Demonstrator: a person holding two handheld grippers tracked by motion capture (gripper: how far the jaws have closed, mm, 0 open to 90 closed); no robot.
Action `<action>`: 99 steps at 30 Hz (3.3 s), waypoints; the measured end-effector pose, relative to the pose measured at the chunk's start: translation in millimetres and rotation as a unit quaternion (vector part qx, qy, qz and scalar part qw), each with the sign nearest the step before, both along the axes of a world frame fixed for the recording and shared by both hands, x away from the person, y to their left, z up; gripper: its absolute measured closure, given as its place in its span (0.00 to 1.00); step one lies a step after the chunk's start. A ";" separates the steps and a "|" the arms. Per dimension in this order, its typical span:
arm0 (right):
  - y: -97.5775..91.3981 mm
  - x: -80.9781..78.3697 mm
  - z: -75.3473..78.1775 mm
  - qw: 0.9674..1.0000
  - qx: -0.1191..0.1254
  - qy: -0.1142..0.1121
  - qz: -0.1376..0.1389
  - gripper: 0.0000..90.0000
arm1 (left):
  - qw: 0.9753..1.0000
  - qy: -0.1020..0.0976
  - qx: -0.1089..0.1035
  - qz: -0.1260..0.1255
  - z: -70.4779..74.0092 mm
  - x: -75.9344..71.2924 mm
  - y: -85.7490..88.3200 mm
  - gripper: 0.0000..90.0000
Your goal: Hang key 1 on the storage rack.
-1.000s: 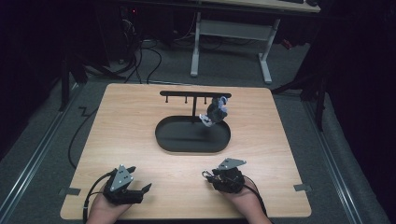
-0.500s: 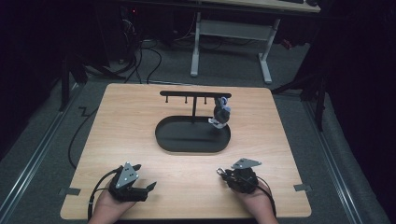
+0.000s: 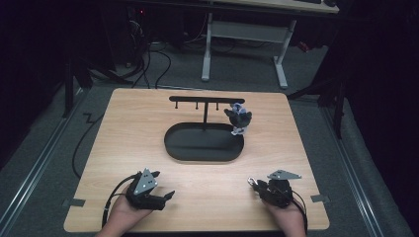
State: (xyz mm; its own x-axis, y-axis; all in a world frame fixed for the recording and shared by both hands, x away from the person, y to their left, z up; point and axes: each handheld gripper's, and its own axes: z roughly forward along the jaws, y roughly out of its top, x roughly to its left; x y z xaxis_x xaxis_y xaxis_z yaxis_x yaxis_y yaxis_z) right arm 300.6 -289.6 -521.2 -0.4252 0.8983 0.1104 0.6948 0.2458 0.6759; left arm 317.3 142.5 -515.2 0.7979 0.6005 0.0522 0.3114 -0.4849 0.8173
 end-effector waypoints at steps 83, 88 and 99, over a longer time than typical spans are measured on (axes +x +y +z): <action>16.8 31.7 33.3 0.967 -0.163 0.160 0.112 0.99 | 1.000 0.006 0.004 -0.006 -1.8 0.6 5.9 0.18; 14.8 31.7 39.5 0.968 -0.154 0.163 0.111 0.99 | 1.000 0.006 0.003 -0.006 -1.4 0.4 5.9 0.18; 14.1 34.6 65.2 0.973 -0.127 0.159 0.114 0.99 | 1.000 0.004 0.004 -0.008 -1.5 -0.2 5.2 0.18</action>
